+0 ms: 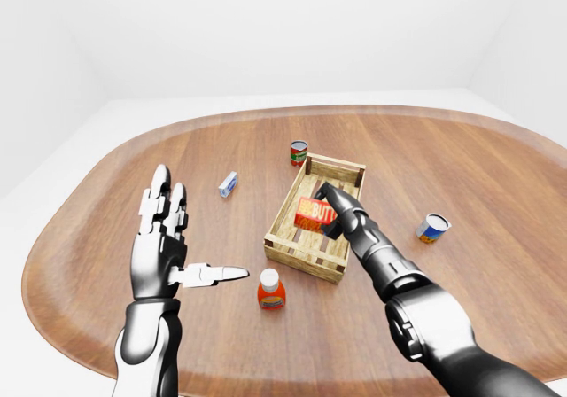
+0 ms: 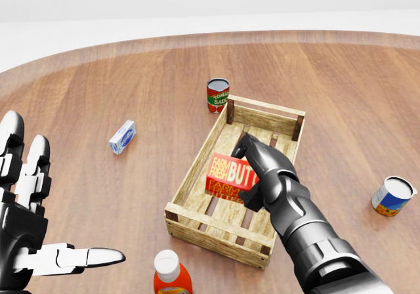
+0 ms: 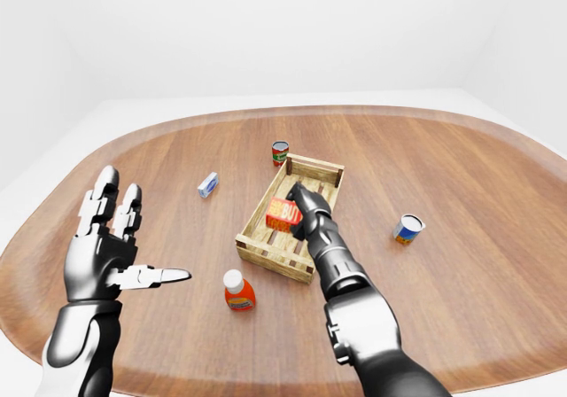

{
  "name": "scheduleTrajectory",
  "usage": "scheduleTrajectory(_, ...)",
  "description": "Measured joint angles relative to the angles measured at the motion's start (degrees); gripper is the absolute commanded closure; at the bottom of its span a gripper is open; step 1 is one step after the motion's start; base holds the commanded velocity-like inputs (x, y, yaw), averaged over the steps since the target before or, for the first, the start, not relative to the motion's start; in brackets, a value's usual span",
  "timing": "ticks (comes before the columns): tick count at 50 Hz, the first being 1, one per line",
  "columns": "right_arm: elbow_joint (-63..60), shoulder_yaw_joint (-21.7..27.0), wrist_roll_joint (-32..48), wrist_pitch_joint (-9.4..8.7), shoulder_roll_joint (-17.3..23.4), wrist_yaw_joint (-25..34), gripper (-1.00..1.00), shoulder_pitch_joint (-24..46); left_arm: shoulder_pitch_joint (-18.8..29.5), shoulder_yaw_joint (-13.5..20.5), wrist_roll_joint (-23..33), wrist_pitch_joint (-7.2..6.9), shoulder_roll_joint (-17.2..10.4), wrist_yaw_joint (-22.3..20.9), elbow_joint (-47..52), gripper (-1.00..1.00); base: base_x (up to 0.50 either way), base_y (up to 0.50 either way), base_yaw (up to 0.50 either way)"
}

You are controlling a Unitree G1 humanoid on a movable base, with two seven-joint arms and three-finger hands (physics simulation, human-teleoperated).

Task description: Pick up the butter and put it in the tray.

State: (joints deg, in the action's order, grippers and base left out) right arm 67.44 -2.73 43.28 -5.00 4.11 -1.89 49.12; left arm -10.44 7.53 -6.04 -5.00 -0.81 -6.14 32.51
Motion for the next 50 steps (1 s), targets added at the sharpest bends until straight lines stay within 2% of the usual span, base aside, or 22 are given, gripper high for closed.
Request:
scheduleTrajectory(1,-0.02,0.05,0.09,0.00,0.01,-0.09,0.14,0.00,0.00,0.01,-0.01,0.00,0.00,0.00,0.03,-1.00,0.00,0.00,0.00)
scheduleTrajectory(3,-0.04,0.09,0.22,0.00,0.02,-0.17,-0.34,0.01,-0.01,0.02,-0.02,0.00,0.00,0.00,0.08,-1.00,0.00,0.00,0.00)
scheduleTrajectory(4,-0.05,0.12,0.28,0.00,0.02,-0.22,-0.78,0.01,-0.03,0.02,-0.02,0.00,0.00,0.00,0.10,-1.00,0.00,0.00,0.00)
scheduleTrajectory(5,-0.15,0.22,0.25,0.00,0.01,-0.31,-1.00,0.05,-0.04,0.01,-0.01,0.00,0.01,0.00,0.12,-1.00,0.00,0.00,0.00)
scheduleTrajectory(40,-2.62,0.84,-0.77,0.00,0.37,-1.11,-1.00,2.17,-0.35,-0.15,0.08,0.00,0.07,-0.18,0.49,-1.00,0.00,0.00,0.00)
scheduleTrajectory(50,-10.53,0.65,-4.72,0.00,1.44,1.81,-1.00,2.43,-0.36,-0.19,0.13,0.00,0.08,-0.17,0.50,-1.00,0.00,0.00,0.00)
